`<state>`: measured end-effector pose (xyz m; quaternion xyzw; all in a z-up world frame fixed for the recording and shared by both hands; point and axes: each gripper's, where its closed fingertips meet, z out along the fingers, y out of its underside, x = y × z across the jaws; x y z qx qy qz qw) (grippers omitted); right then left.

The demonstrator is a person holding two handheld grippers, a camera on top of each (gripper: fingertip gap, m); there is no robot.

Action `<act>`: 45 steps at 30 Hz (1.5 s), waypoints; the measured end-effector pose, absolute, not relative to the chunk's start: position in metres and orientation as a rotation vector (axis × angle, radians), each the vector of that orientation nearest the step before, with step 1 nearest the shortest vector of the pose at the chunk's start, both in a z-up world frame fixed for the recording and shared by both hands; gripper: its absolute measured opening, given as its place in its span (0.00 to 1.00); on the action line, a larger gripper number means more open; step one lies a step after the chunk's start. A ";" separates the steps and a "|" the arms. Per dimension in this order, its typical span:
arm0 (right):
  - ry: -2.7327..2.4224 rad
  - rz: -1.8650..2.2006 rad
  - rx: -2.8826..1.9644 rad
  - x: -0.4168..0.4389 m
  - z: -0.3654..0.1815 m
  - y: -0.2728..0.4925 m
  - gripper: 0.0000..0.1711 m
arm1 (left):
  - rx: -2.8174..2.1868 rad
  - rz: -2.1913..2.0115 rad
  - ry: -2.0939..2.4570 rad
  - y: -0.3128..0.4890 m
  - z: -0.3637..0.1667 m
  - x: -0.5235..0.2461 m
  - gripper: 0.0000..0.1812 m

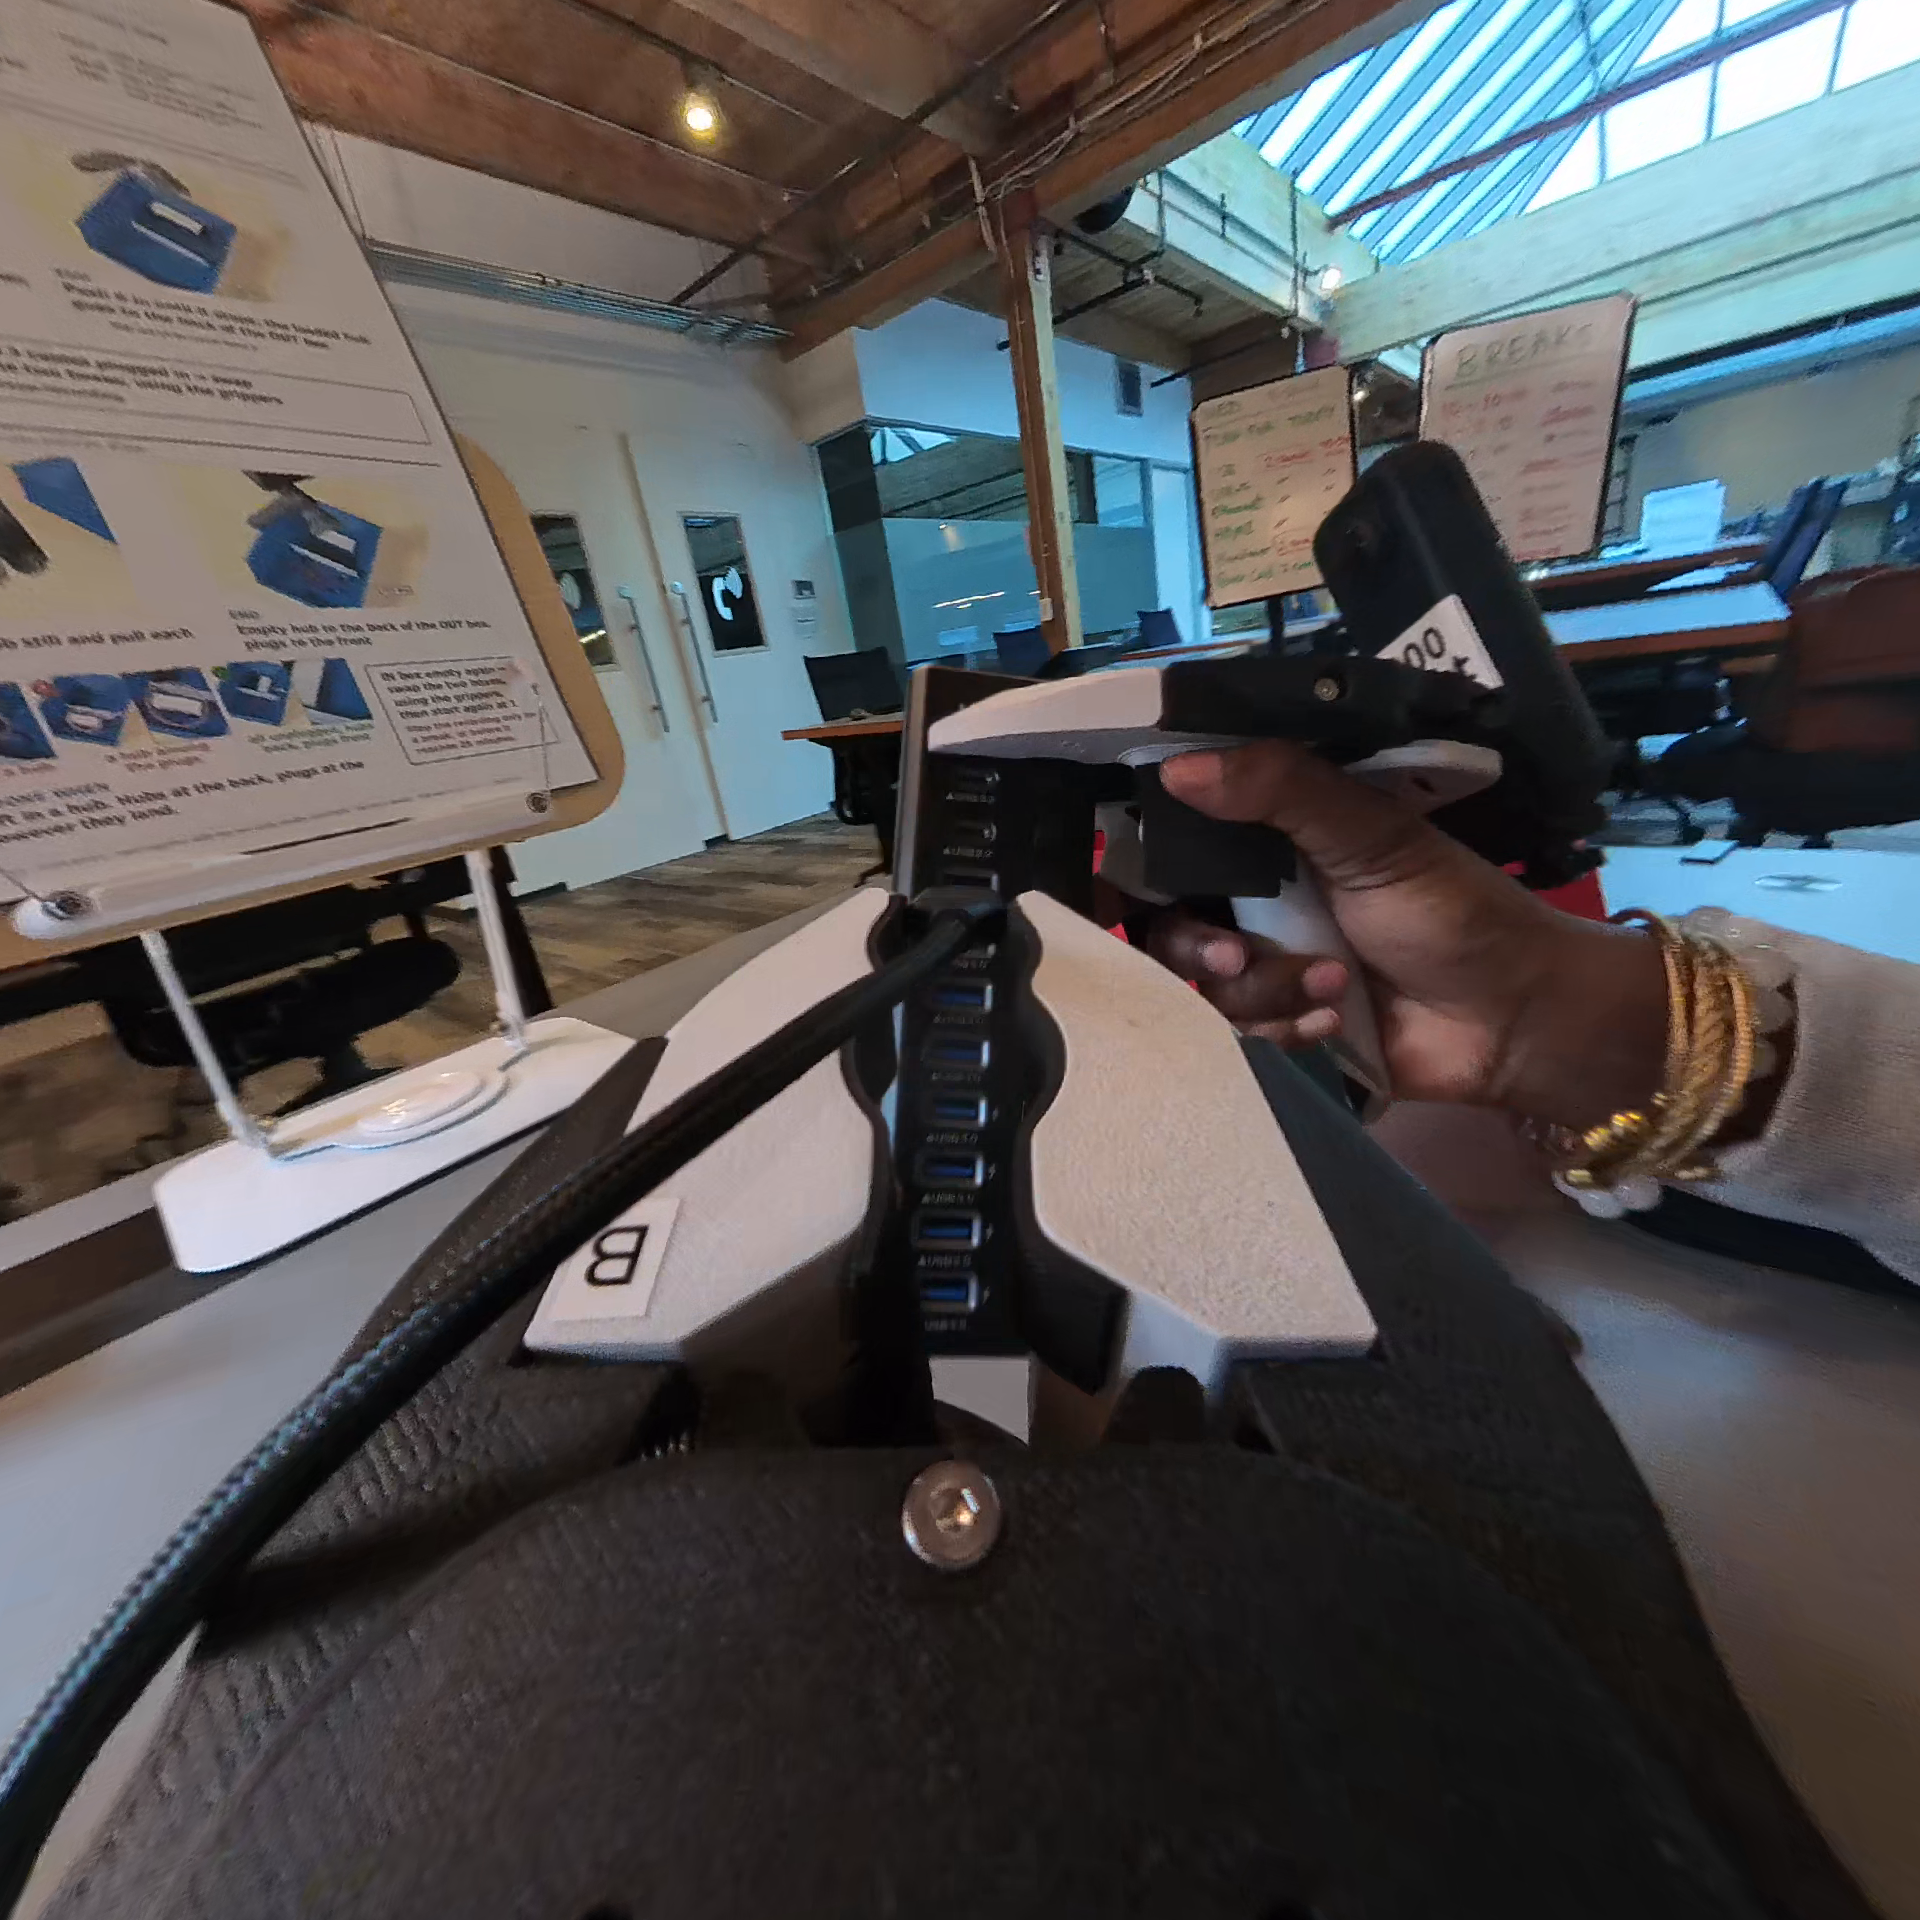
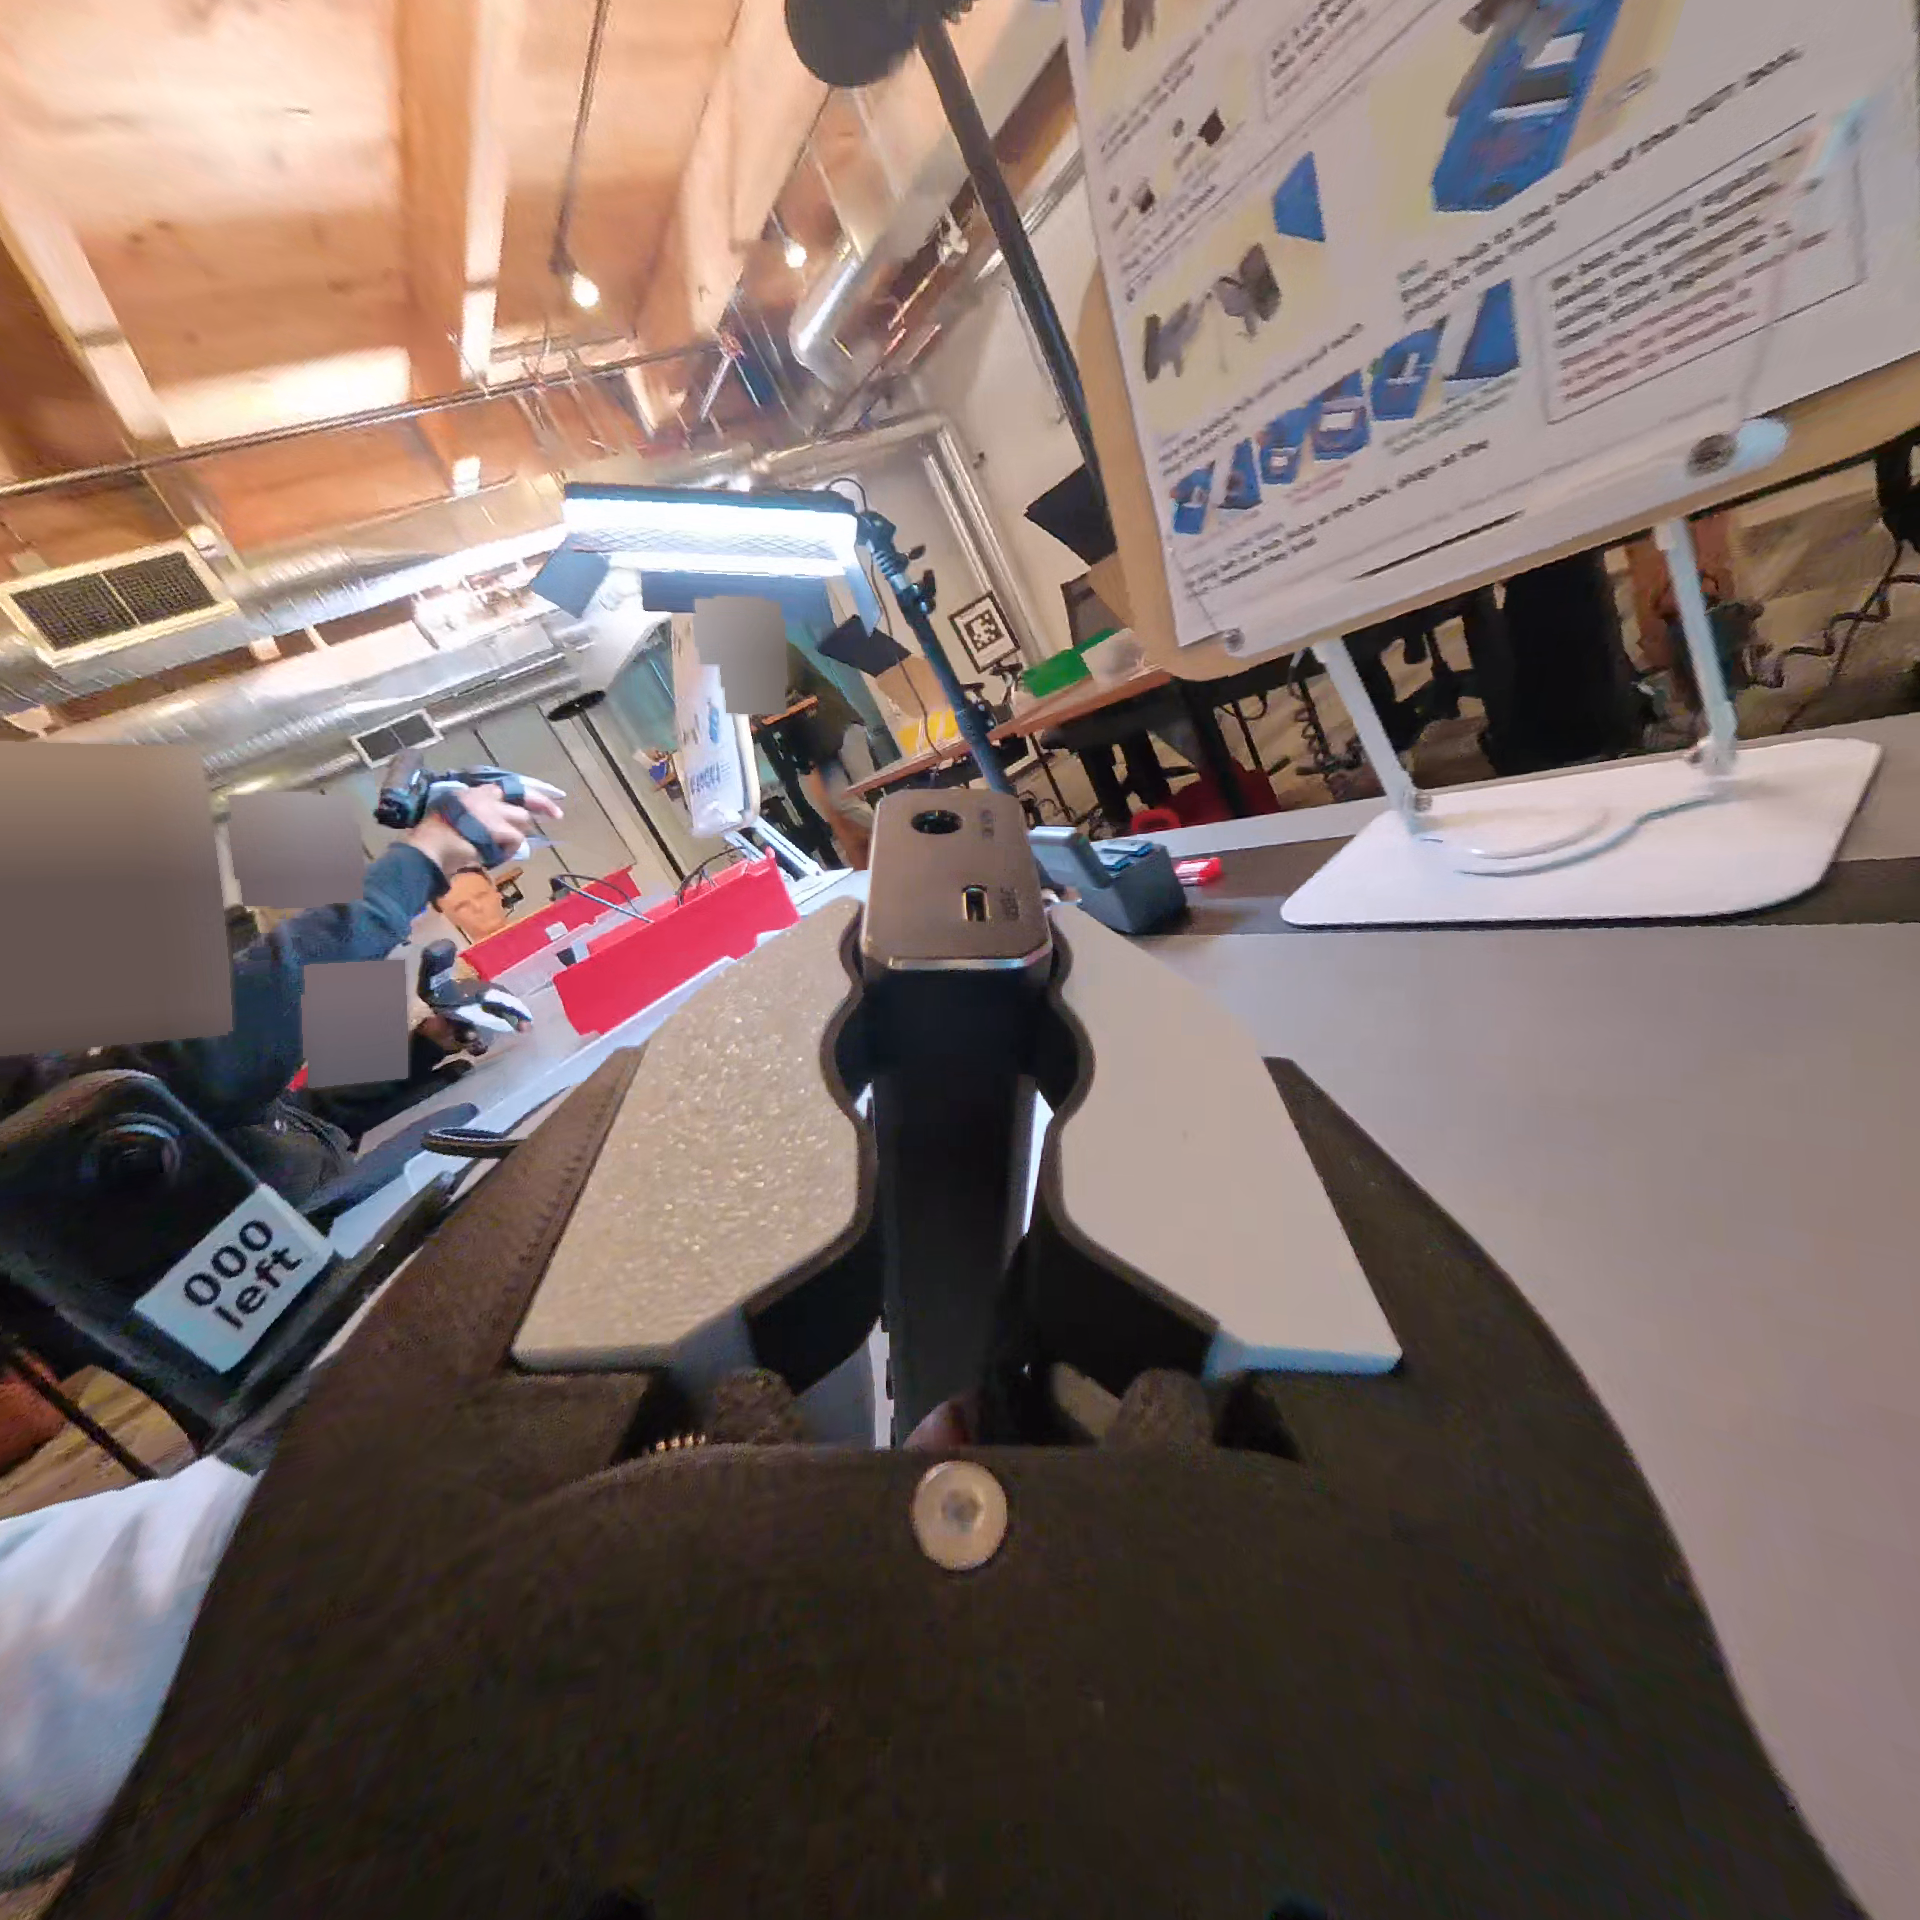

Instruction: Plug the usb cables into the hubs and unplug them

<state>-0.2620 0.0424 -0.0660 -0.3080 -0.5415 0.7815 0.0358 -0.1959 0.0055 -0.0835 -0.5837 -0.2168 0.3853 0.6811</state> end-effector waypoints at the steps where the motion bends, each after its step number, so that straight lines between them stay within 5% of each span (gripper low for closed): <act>1: -1.663 2.396 -0.933 -0.258 -0.067 0.037 0.17 | -1.321 0.895 -0.487 0.006 -0.084 -0.197 0.10; 34: -1.798 2.529 -0.852 -0.232 -0.073 0.007 0.17 | -1.406 1.213 -0.383 0.007 -0.090 -0.198 0.10; 45: -1.853 2.231 -0.730 -0.239 -0.085 0.005 0.18 | -1.463 1.113 -0.454 0.003 -0.113 -0.209 0.10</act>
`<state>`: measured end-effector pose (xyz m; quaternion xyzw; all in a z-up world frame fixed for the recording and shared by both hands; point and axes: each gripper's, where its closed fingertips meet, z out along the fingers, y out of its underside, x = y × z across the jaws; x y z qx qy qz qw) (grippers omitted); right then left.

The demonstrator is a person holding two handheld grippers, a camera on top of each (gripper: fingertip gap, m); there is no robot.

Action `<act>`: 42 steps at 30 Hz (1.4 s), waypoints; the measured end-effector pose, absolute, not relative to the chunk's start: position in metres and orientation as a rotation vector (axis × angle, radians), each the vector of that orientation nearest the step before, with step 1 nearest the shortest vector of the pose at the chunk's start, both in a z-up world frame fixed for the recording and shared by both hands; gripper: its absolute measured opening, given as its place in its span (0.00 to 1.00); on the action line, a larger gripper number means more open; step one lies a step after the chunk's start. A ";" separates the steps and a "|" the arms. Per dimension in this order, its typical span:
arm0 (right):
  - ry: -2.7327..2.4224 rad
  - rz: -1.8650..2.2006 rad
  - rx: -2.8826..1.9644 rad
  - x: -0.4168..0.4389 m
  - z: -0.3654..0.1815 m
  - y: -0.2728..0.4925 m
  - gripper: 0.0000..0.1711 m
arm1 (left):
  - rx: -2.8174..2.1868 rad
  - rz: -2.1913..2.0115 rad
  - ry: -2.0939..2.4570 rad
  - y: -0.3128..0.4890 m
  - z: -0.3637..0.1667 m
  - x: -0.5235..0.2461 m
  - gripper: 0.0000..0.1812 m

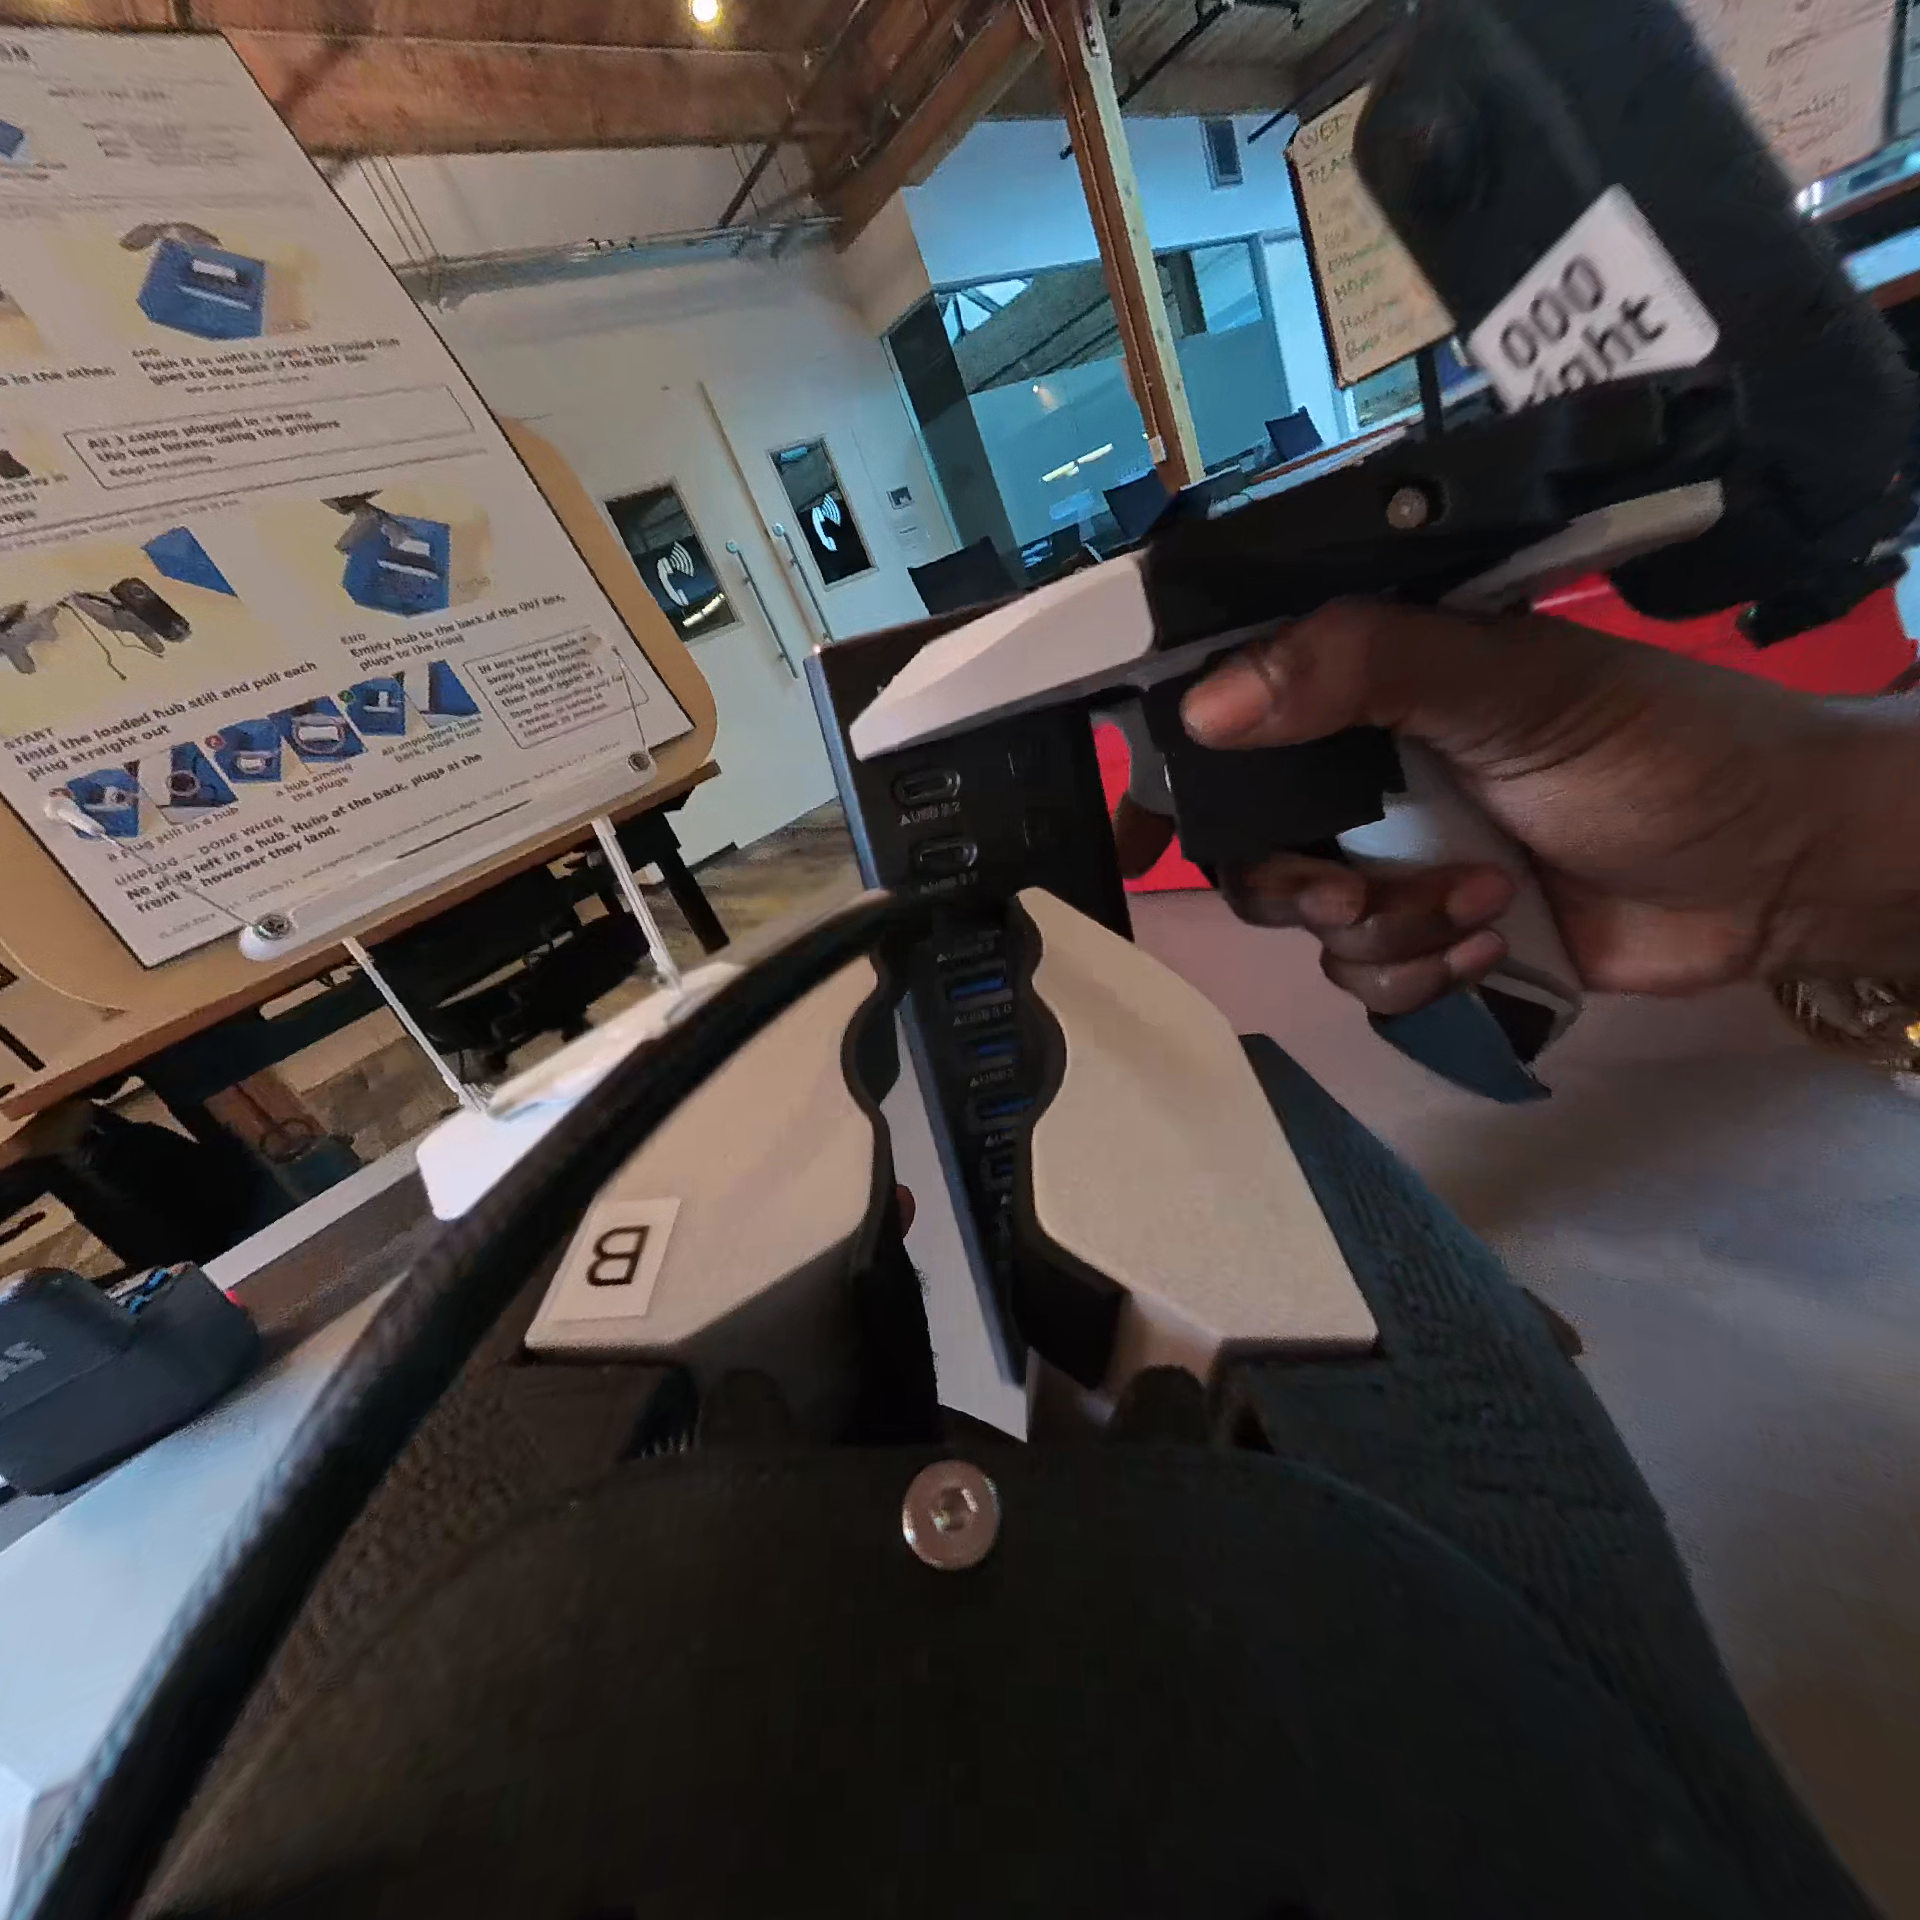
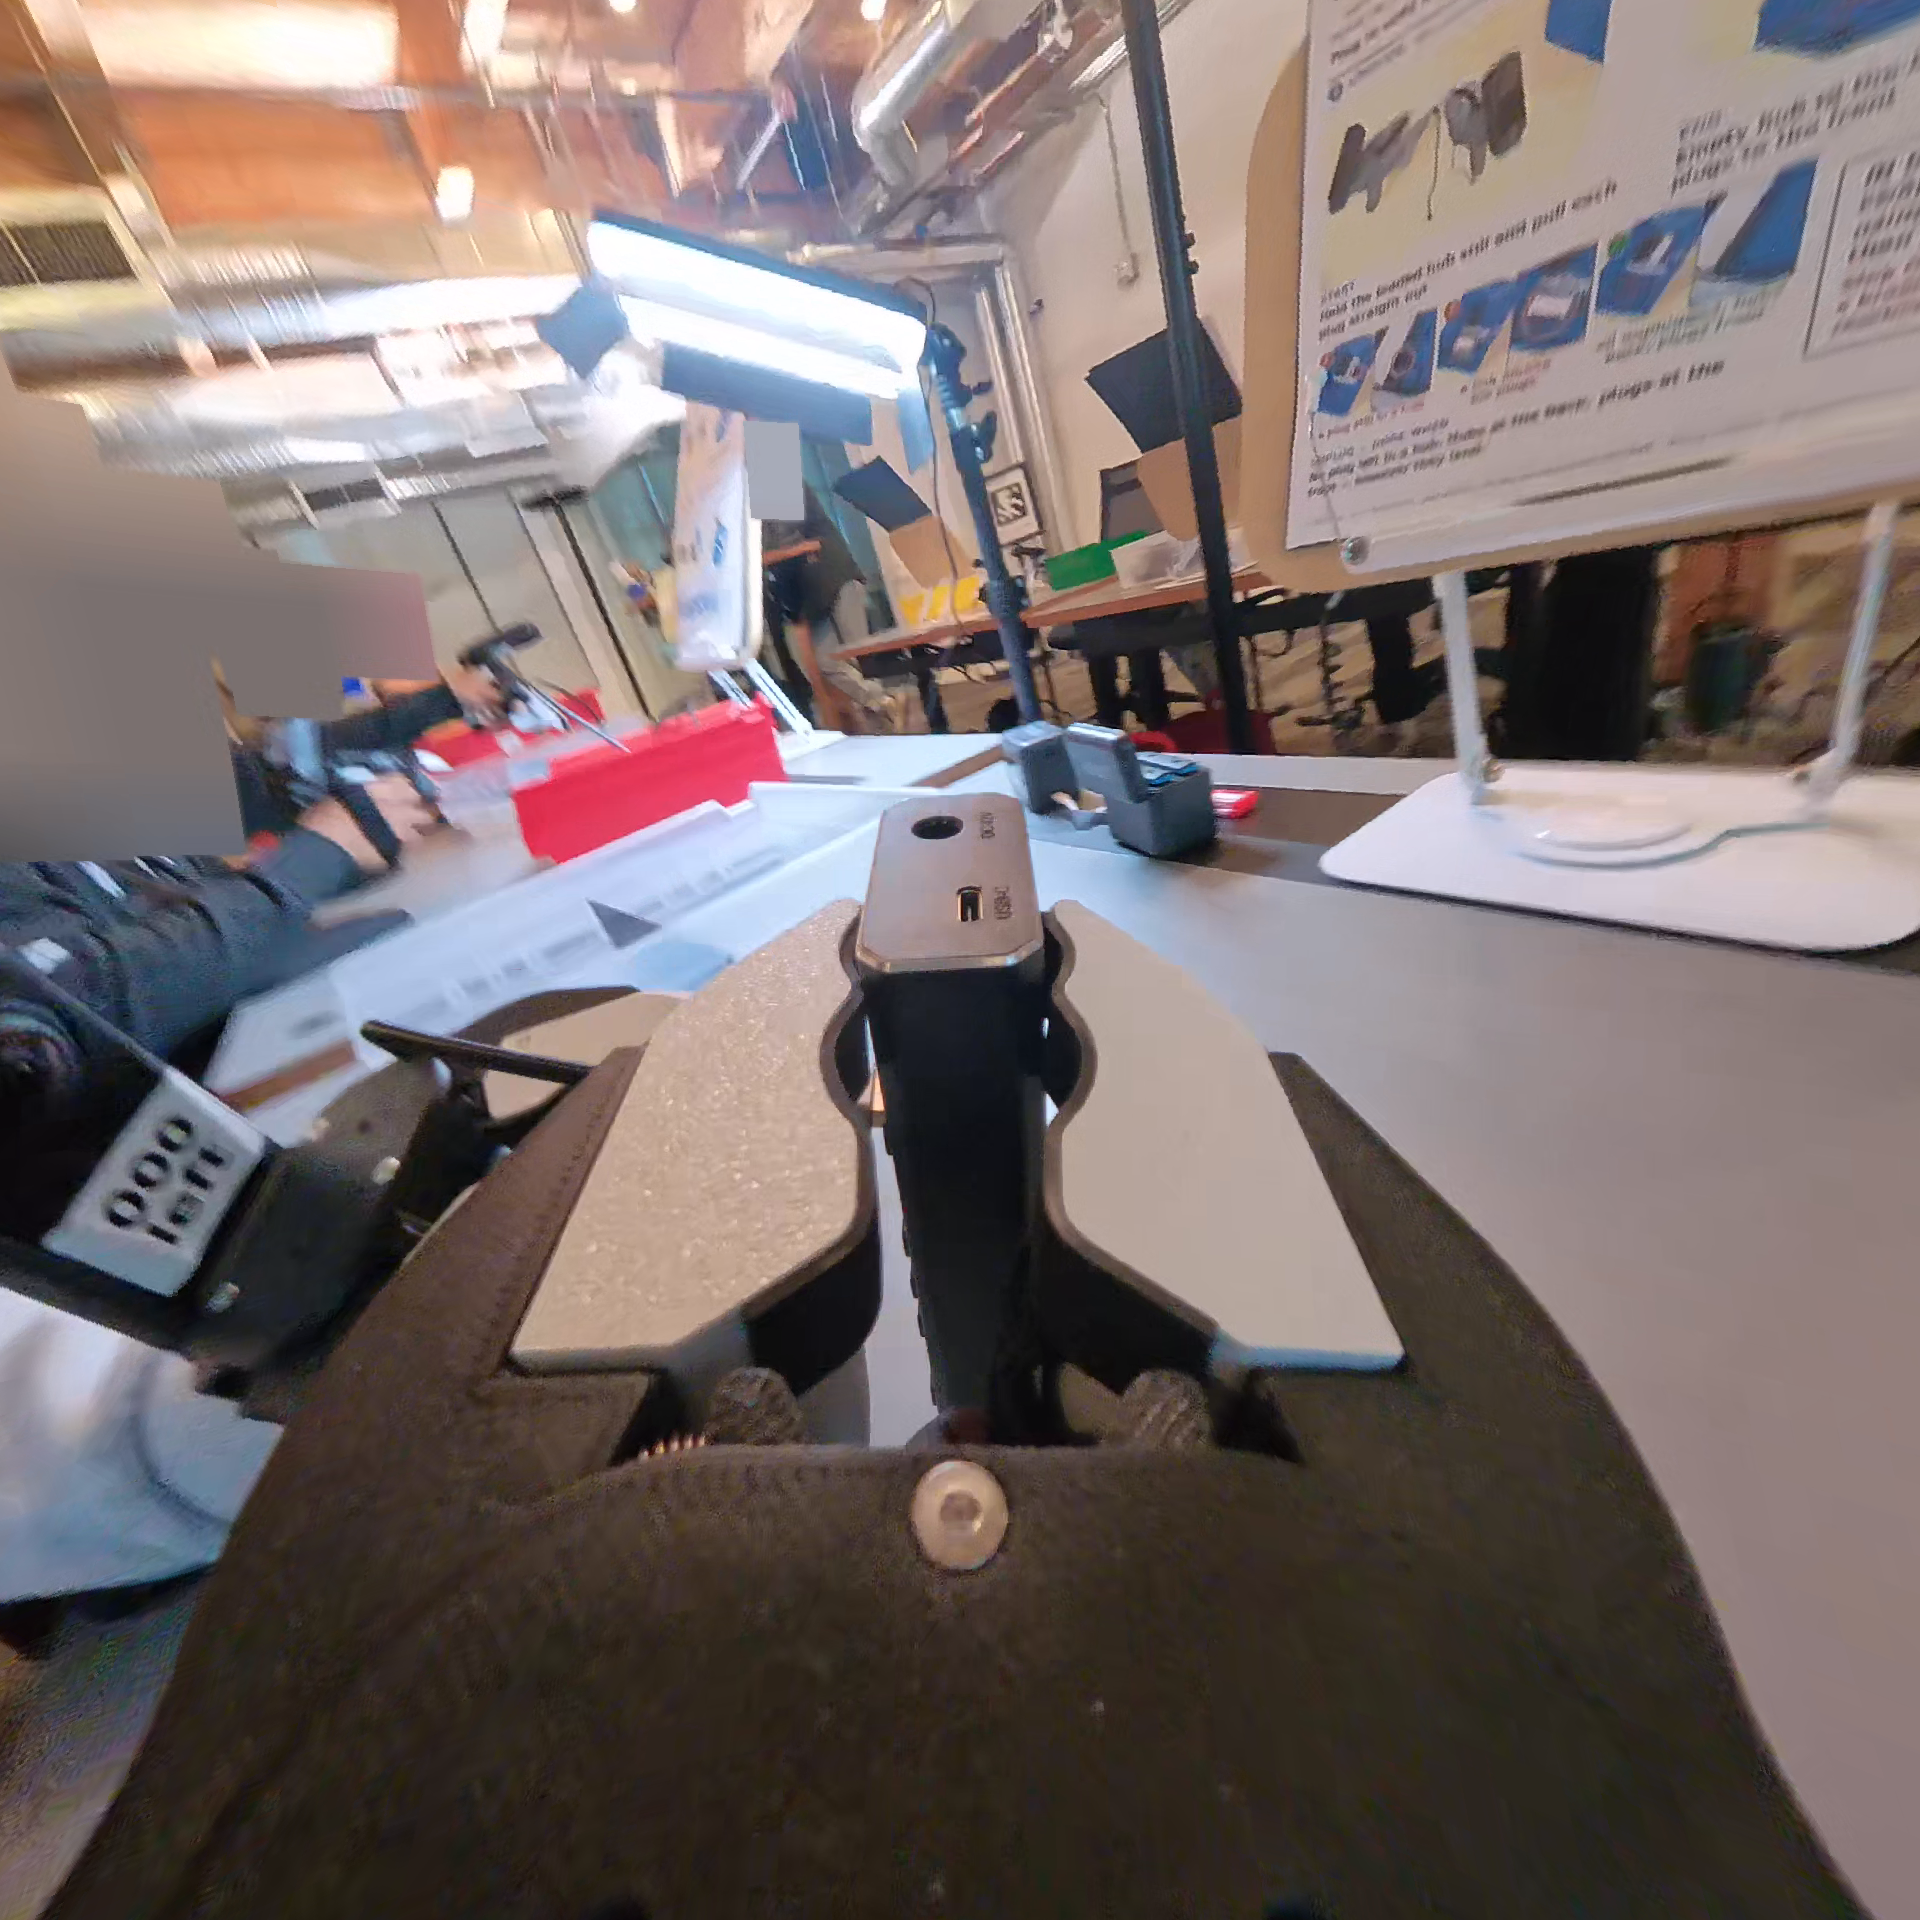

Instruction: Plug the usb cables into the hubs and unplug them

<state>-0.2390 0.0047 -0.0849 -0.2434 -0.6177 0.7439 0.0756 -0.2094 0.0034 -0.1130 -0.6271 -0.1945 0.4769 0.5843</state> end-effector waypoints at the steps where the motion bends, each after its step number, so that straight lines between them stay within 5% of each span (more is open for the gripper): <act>1: -1.858 2.164 -0.676 -0.239 -0.085 0.005 0.18 | -1.480 1.104 -0.458 0.004 -0.117 -0.211 0.10; 11: -1.992 1.946 -0.602 -0.245 -0.101 0.007 0.18 | -1.502 1.027 -0.493 0.009 -0.129 -0.217 0.10; 14: -2.176 1.819 -0.519 -0.240 -0.121 0.006 0.27 | -1.504 1.029 -0.495 0.009 -0.129 -0.217 0.10; 20: -2.172 1.954 -0.482 -0.239 -0.113 0.016 0.17 | -1.503 1.036 -0.494 0.010 -0.129 -0.218 0.10; 34: -1.917 2.518 -0.851 -0.233 -0.086 0.010 0.18 | -1.438 1.257 -0.408 0.005 -0.103 -0.214 0.10; 42: -1.926 2.390 -0.737 -0.234 -0.086 0.010 0.18 | -1.458 1.178 -0.411 0.007 -0.105 -0.218 0.10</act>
